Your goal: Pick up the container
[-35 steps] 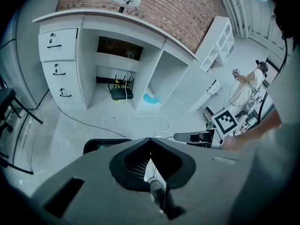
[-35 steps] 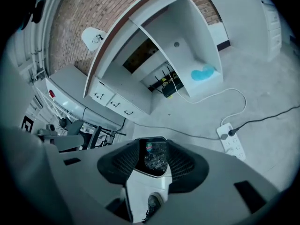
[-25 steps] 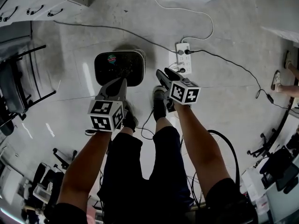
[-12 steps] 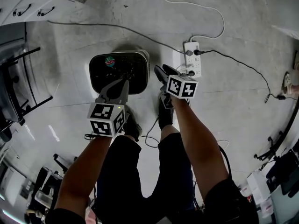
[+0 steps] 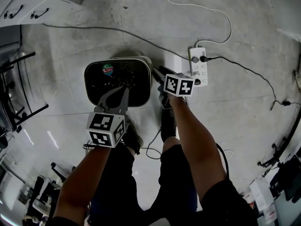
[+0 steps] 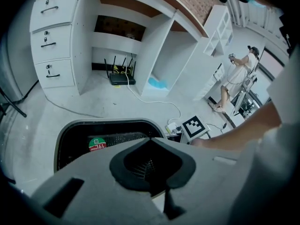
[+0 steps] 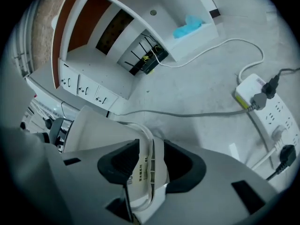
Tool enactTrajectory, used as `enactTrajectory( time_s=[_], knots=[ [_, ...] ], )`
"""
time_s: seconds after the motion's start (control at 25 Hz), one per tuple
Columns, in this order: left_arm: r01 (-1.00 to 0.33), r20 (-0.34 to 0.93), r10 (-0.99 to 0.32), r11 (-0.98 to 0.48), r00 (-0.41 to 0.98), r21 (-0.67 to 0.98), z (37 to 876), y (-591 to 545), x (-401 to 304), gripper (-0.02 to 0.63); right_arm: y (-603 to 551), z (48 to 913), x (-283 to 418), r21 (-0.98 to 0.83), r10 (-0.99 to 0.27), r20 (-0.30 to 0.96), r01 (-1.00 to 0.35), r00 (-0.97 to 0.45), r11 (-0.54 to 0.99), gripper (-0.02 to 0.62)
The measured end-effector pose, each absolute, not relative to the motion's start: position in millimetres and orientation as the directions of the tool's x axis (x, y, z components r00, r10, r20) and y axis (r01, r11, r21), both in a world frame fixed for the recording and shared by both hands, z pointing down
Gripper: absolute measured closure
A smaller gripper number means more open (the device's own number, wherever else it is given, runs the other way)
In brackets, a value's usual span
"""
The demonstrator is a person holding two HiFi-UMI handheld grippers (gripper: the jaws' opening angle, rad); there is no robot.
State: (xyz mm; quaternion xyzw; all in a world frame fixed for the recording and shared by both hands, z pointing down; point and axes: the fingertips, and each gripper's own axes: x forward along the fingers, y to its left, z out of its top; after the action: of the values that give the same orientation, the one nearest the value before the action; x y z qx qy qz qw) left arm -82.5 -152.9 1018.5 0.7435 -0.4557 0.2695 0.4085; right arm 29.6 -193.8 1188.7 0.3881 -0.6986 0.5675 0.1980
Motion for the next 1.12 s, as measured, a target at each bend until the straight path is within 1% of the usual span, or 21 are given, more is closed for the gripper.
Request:
enactTrajectory(
  time_s=[0.16, 0.4, 0.6, 0.76, 0.8, 0.84, 1.0, 1.12],
  knots=[
    [-0.896, 0.765, -0.466, -0.248, 0.444, 0.368, 1029.1, -157.2, -84.2, 0.598, -204.6, 1203.3, 25.0, -0.680, -0.336, 0.683, -0.733, -0.649, 0.032, 0.449],
    [-0.899, 0.766, -0.471, -0.235, 0.437, 0.368, 1044.0, -158.5, -84.9, 0.598, -207.9, 1217.2, 15.5, -0.704, -0.319, 0.655, -0.707, -0.685, 0.070, 0.449],
    [-0.899, 0.760, -0.480, -0.226, 0.438, 0.376, 1048.1, -158.7, -86.0, 0.597, -211.4, 1226.9, 9.9, -0.740, -0.303, 0.628, -0.670, -0.717, 0.054, 0.449],
    [-0.898, 0.756, -0.485, -0.212, 0.440, 0.386, 1050.2, -157.4, -89.1, 0.598, -212.4, 1226.7, 5.0, -0.813, -0.276, 0.554, -0.582, -0.785, 0.025, 0.451],
    [-0.897, 0.757, -0.484, -0.209, 0.440, 0.389, 1051.0, -155.5, -89.4, 0.597, -211.6, 1224.7, 2.3, -0.831, -0.267, 0.531, -0.556, -0.804, 0.023, 0.483],
    [-0.897, 0.757, -0.482, -0.206, 0.440, 0.390, 1051.9, -153.8, -89.4, 0.597, -211.0, 1222.9, 0.1, -0.841, -0.256, 0.516, -0.540, -0.817, 0.028, 0.529],
    [-0.899, 0.761, -0.480, -0.191, 0.436, 0.395, 1051.9, -149.9, -91.0, 0.597, -212.2, 1215.0, 1.6, -0.828, -0.215, 0.531, -0.556, -0.820, 0.075, 0.537],
    [-0.901, 0.774, -0.462, -0.193, 0.433, 0.389, 1039.5, -145.3, -92.7, 0.597, -211.3, 1196.8, 12.7, -0.804, -0.220, 0.560, -0.588, -0.799, 0.088, 0.540]
  ],
)
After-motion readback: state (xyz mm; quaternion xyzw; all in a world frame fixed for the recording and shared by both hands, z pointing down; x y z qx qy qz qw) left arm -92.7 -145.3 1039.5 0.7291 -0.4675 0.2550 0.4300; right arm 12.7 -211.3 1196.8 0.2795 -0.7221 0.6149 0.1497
